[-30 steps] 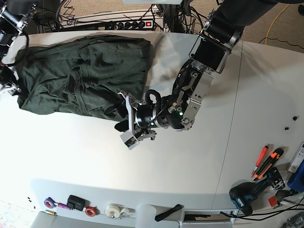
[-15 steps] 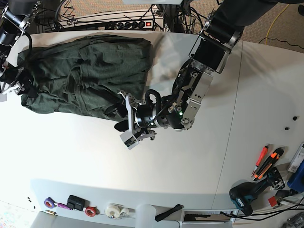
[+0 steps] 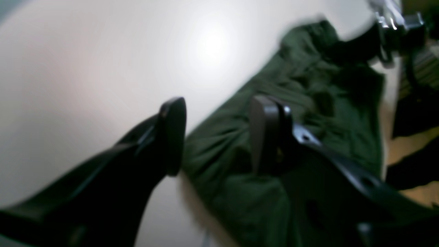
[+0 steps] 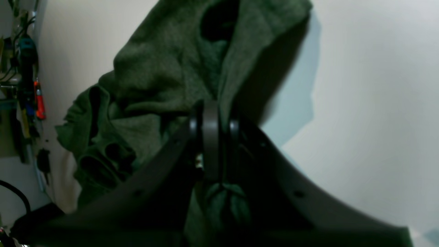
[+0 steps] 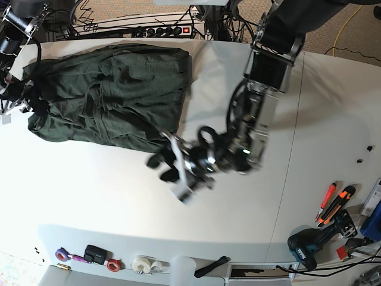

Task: Layout the t-shirt on the table in an organized manner, then fold the t-shirt properly
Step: 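Release the shirt and move the left gripper aside, then tuck and press the shirt edge with the right gripper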

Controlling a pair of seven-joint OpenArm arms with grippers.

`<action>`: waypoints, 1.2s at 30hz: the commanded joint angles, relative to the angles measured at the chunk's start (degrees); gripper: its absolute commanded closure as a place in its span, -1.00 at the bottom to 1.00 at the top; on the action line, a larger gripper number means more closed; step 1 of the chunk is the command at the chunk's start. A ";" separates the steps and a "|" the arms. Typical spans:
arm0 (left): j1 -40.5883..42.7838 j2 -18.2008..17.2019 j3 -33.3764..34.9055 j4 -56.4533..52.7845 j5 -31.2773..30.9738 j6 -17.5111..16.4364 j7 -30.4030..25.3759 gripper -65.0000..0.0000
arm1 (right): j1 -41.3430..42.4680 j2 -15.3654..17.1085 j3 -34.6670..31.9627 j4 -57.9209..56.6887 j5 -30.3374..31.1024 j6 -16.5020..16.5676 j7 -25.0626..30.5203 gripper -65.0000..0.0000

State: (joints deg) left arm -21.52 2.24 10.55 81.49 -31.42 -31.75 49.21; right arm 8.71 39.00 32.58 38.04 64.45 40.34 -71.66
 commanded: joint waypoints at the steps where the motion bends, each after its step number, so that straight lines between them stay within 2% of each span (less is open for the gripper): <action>1: -1.27 0.37 -2.36 1.73 -2.51 -1.60 1.25 0.19 | 0.63 1.79 0.11 1.90 2.25 -0.34 -0.87 1.00; 4: -0.70 -1.22 -8.70 2.58 -9.57 -3.23 7.45 0.36 | 0.61 1.77 0.11 5.90 6.69 -0.34 -5.16 1.00; 6: 0.52 -2.60 -12.33 2.58 -13.05 -4.57 9.88 0.38 | 0.28 1.75 0.15 9.22 9.97 -0.34 -7.19 1.00; 9: 3.78 -4.92 -15.91 2.58 -15.54 -5.86 11.02 0.38 | -1.31 1.44 0.15 15.02 14.99 -0.34 -8.34 1.00; 12: 7.52 -7.48 -17.22 2.58 -16.83 -6.14 10.80 0.38 | -3.72 -0.42 0.15 21.55 17.73 -0.34 -8.34 1.00; 13: 8.72 -8.39 -17.29 2.58 -17.53 -7.26 10.82 0.38 | -4.98 -1.55 0.15 24.00 18.62 -0.34 -8.34 1.00; 17: 13.11 -10.88 -17.27 2.58 -21.97 -7.39 10.80 0.38 | -10.71 -8.61 0.13 36.00 19.34 -0.34 -8.34 1.00; 22: 16.85 -10.82 -17.05 2.60 -23.50 -8.25 10.82 0.38 | -16.98 -18.56 0.13 53.11 19.30 -0.34 -8.34 1.00; 25: 18.08 -10.82 -17.05 2.60 -24.44 -8.25 10.86 0.38 | -18.43 -23.12 0.13 61.70 19.08 -0.34 -8.34 1.00; 31: 18.97 -10.84 -17.07 2.60 -25.90 -8.25 11.89 0.38 | -18.38 -29.70 0.09 71.08 11.85 -0.34 -7.58 1.00; 36: 18.99 -10.82 -17.05 2.60 -25.90 -8.25 11.89 0.38 | -18.38 -32.06 -0.24 71.52 6.80 -0.34 -3.58 1.00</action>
State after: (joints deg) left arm -1.61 -8.45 -6.44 83.13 -55.57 -39.51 62.00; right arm -10.17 6.35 32.21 108.55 69.47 39.92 -76.82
